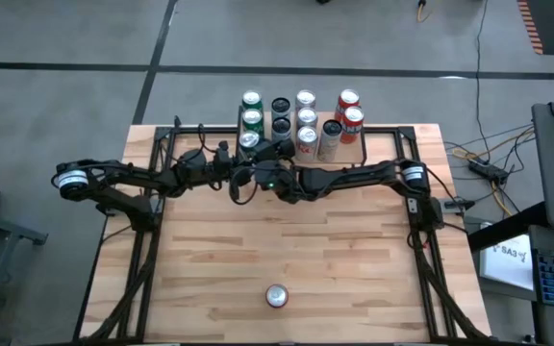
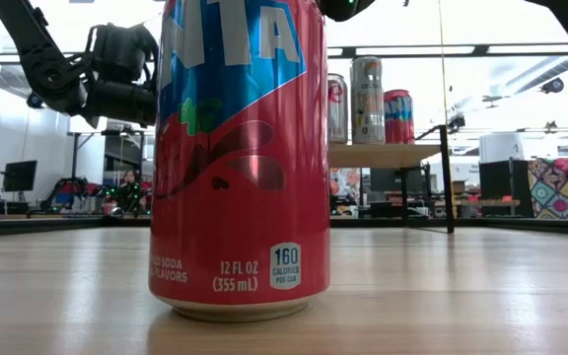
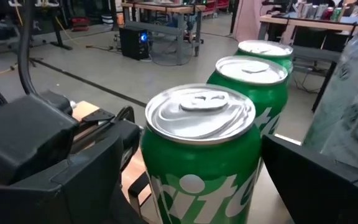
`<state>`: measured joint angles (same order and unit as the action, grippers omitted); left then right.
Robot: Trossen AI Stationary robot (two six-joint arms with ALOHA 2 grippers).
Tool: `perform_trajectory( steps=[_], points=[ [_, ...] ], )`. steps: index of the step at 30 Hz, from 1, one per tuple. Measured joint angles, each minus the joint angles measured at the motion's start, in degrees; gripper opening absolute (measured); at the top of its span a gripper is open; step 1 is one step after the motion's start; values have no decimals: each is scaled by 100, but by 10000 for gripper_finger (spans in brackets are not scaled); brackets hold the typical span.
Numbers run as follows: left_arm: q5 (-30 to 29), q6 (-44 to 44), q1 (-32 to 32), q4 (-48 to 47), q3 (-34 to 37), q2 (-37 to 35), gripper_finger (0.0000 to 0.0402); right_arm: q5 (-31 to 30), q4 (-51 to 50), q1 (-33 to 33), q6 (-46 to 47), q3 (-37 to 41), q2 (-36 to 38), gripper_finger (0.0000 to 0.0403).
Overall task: Place canned beverage on shelf
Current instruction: Put the green soda can on the shelf aligned with the other green soda cans
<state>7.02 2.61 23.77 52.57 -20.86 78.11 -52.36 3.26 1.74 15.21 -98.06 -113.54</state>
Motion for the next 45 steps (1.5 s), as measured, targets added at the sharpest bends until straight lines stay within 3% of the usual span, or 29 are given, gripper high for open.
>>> perform_trajectory(
  steps=[19, 32, 35, 45],
  points=[
    [-3, 2, 2, 36, 0, 0, 0, -190, -10, -228, -389, 0, 239, 368],
    [12, 7, -2, -13, 0, 0, 0, -168, -1124, -578, -468, 2, 889, 368],
    [286, 9, -2, -100, 0, -12, 0, -163, -1513, -643, -542, 2, 1114, 368],
    [1256, 109, -72, -405, 102, -399, 0, 958, -3160, -689, -541, 2, 1849, 368]
  ],
)
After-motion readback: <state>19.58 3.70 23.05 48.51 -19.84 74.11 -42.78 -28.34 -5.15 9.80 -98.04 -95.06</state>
